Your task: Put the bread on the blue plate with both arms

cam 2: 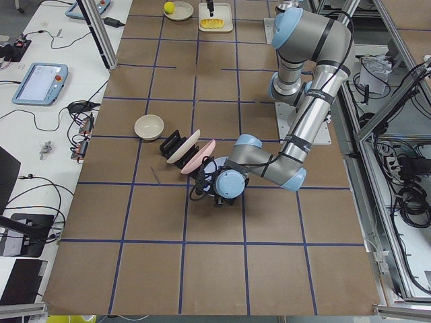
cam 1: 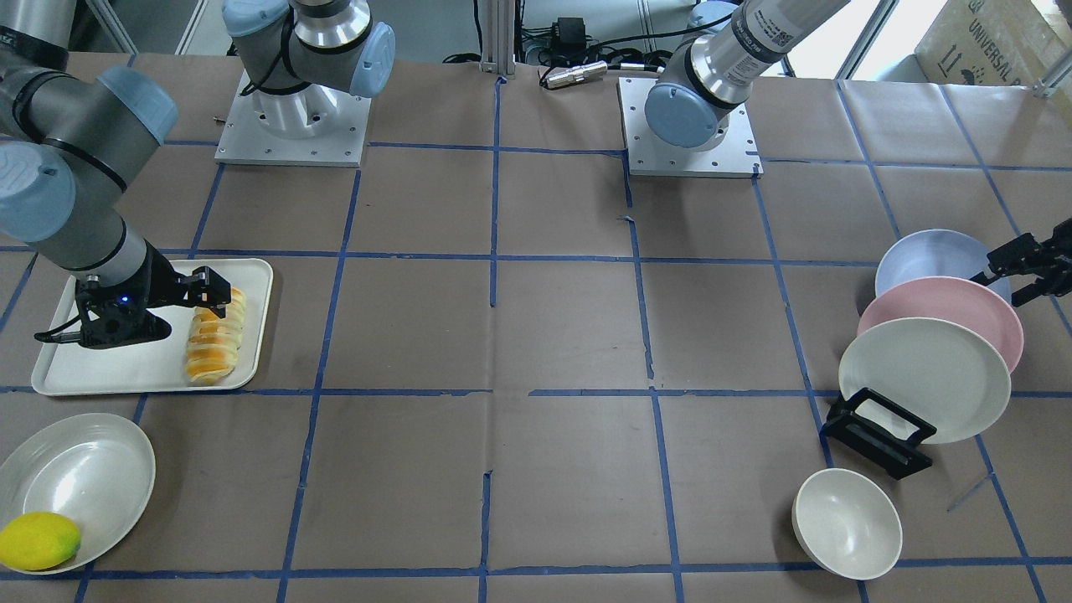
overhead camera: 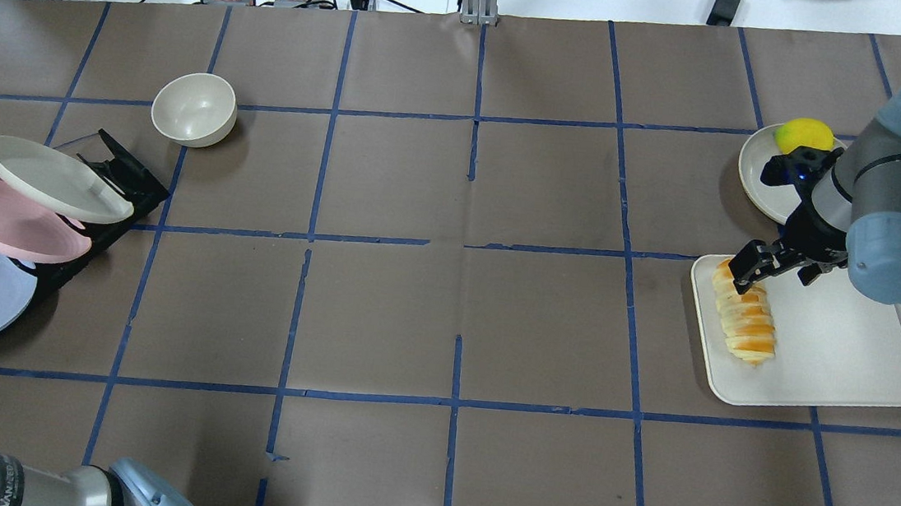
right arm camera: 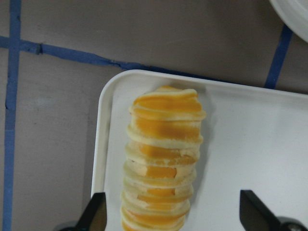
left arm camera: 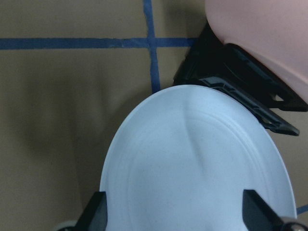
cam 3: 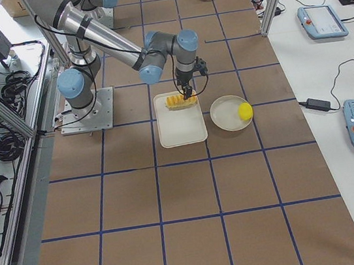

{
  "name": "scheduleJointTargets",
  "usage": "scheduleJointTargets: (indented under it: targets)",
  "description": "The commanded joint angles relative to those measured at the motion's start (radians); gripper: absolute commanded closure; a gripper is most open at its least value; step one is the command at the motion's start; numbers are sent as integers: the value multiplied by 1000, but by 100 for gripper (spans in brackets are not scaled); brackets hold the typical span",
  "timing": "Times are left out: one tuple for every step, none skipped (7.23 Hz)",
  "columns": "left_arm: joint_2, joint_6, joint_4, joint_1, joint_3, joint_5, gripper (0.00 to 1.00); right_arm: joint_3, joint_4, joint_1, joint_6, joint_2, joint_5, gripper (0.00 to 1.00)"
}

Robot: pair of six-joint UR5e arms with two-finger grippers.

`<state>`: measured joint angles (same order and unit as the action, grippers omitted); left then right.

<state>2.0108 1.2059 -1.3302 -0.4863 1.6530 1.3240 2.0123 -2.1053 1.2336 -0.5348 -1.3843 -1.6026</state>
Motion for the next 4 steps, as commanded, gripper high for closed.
scheduleJointTargets:
  targets:
    - [20, 3, 9, 2, -54, 1, 1, 0, -21, -34, 31, 47, 4, 5]
    - [34, 4, 5, 2, -73, 3, 1, 2, -21, -37, 103, 47, 7, 5]
    - [54, 4, 6, 2, -76, 1, 1, 2, -30, -37, 116, 47, 6, 5]
    - [66, 3, 6, -1, -75, 0, 1, 2, -16, -37, 198, 47, 4, 5]
